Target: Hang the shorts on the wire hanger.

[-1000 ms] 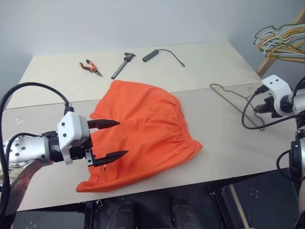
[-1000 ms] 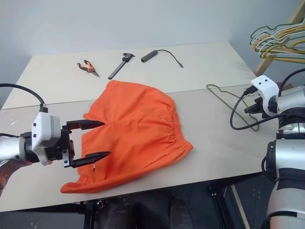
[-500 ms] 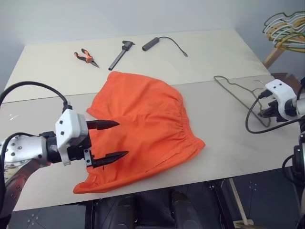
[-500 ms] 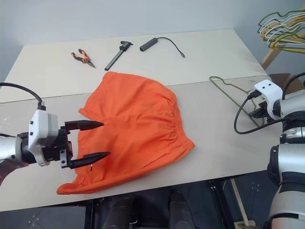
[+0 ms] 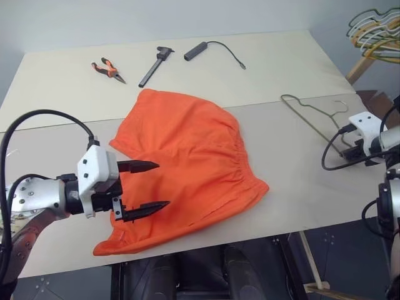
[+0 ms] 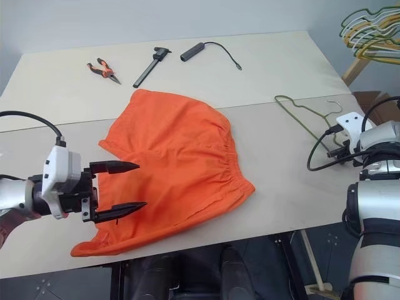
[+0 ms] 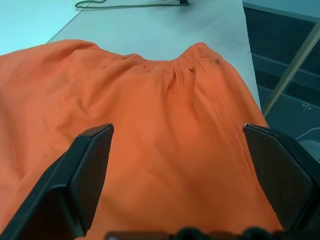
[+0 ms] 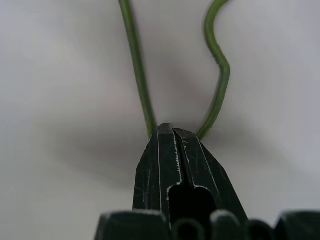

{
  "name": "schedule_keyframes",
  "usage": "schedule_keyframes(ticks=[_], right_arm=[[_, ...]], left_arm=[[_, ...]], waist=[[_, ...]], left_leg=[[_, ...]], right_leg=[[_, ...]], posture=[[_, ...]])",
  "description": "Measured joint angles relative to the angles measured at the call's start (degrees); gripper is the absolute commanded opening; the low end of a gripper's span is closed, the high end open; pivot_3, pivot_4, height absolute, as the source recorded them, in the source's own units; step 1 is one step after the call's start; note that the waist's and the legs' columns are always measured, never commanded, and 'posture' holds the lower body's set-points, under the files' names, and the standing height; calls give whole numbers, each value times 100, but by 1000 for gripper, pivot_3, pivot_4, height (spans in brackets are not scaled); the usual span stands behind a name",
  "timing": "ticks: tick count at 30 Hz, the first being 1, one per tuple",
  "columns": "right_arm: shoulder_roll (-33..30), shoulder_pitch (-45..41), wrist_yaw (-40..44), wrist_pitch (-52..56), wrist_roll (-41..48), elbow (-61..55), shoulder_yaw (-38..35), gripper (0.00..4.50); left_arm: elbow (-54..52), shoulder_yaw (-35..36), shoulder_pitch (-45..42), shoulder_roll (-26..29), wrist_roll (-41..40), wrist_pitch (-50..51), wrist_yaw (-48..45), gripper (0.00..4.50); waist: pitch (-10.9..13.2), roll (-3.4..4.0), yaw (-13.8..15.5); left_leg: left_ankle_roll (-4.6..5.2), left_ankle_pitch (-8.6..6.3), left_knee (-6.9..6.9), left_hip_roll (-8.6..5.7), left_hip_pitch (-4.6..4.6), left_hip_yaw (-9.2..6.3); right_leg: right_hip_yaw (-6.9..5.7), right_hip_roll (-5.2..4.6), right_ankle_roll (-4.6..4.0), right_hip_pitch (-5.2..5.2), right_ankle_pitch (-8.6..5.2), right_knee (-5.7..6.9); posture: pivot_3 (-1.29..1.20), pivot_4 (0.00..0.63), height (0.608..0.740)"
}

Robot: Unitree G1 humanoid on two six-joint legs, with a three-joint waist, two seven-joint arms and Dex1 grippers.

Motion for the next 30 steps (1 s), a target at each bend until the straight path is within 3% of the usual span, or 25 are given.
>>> schedule_keyframes(ticks=[6, 10, 13, 16, 22, 26, 30], right_arm=[[-60, -54, 941, 151, -233, -52, 379, 40], [-179, 109, 2050, 286, -433, -446, 825, 40], [-513, 761, 2996, 620, -439, -1586, 1094, 40], [-1127, 1940, 3696, 1584, -208, -3815, 1160, 40], [-1995, 3500, 3840, 3277, 1004, -7269, 1027, 40], [-2107, 3991, 3505, 3494, 1531, -8066, 464, 40], [-2178, 4111, 2975, 3406, 1802, -8075, 91, 992]], left_arm=[[-32, 6, 93, -4, 5, -4, 18, 4500], [-38, 6, 130, -38, 11, -19, 43, 4500], [-48, -11, 128, -84, 26, -39, 54, 4500], [-57, -75, 127, -130, 69, -133, 58, 4500], [-9, -180, 20, -172, 210, -278, 39, 4500], [55, -341, -78, -223, 271, -375, -5, 4500], [198, -538, -295, -283, 383, -448, -24, 4500]], waist=[[0, 0, 3], [0, 0, 13], [0, 1, 74], [-1, 5, 150], [0, 12, 144], [-1, 10, 124], [-3, 11, 106]], left_leg=[[-2, 1, 1, 1, -14, -20], [-2, 1, 11, 2, -30, -34], [-1, 0, 24, 6, -42, -49], [8, -11, 58, 11, -72, -76], [10, -13, 89, -3, -72, -105], [10, -13, 113, -2, -69, -91], [8, -12, 120, -2, -68, -69]], right_leg=[[-26, -1, -3, 0, 1, -4], [-46, -3, -3, -1, 1, -6], [-65, -3, -4, -1, 1, -6], [-84, -4, -6, -10, 0, 2], [-79, -16, -1, -9, 1, 4], [-78, -14, 1, -3, 3, 8], [-77, -12, 1, -3, 5, 19]], posture=[[-30, 294, 740], [-40, 288, 740], [-49, 278, 740], [-58, 268, 740], [-78, 248, 740], [-91, 236, 740], [-112, 217, 740]])
